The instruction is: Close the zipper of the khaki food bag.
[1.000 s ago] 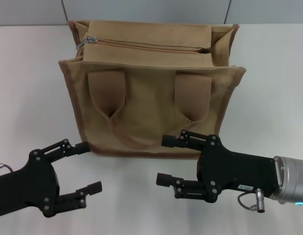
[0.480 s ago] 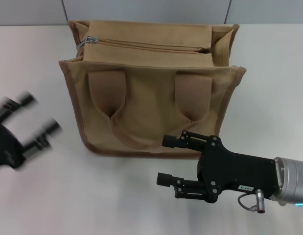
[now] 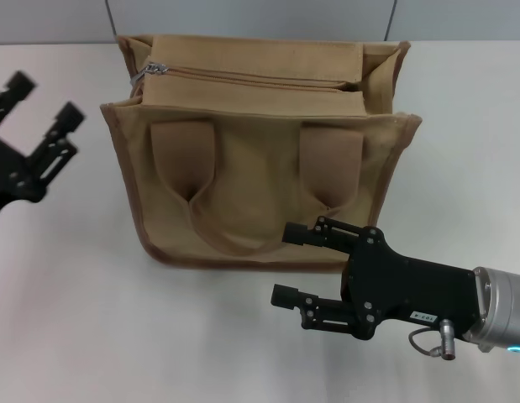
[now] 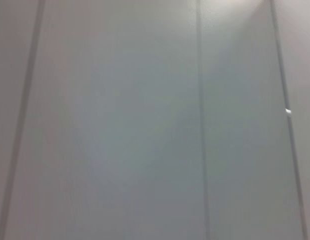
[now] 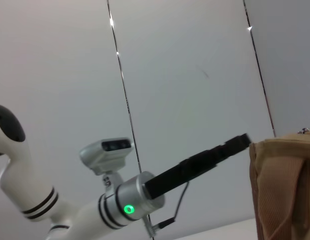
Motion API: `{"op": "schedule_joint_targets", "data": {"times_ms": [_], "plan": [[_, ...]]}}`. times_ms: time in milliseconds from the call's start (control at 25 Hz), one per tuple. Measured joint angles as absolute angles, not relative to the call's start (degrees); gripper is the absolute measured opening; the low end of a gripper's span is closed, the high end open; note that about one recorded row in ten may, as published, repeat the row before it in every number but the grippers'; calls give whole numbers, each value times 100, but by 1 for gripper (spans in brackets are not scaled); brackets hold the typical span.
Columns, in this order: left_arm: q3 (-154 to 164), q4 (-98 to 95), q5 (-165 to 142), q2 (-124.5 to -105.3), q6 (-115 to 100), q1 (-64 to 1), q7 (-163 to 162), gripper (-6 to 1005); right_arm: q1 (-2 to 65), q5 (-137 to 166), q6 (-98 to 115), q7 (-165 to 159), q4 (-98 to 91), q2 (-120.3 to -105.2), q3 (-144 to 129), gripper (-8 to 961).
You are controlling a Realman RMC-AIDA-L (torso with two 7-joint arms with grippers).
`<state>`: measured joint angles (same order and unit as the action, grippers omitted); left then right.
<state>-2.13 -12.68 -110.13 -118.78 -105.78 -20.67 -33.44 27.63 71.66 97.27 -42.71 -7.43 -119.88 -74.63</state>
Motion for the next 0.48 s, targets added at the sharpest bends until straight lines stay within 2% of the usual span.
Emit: {"op": "schedule_joint_targets", "data": {"times_ms": [400, 480], "plan": [[1030, -1669, -11029, -11862, -9739, -2659, -3751, 584, 2753, 7162, 9717, -4271, -727, -11988, -7446, 749], [1166, -1725, -11030, -11863, -9637, -2739, -3912, 576, 2756, 7162, 9717, -4271, -728, -11988, -7445, 749]]}}
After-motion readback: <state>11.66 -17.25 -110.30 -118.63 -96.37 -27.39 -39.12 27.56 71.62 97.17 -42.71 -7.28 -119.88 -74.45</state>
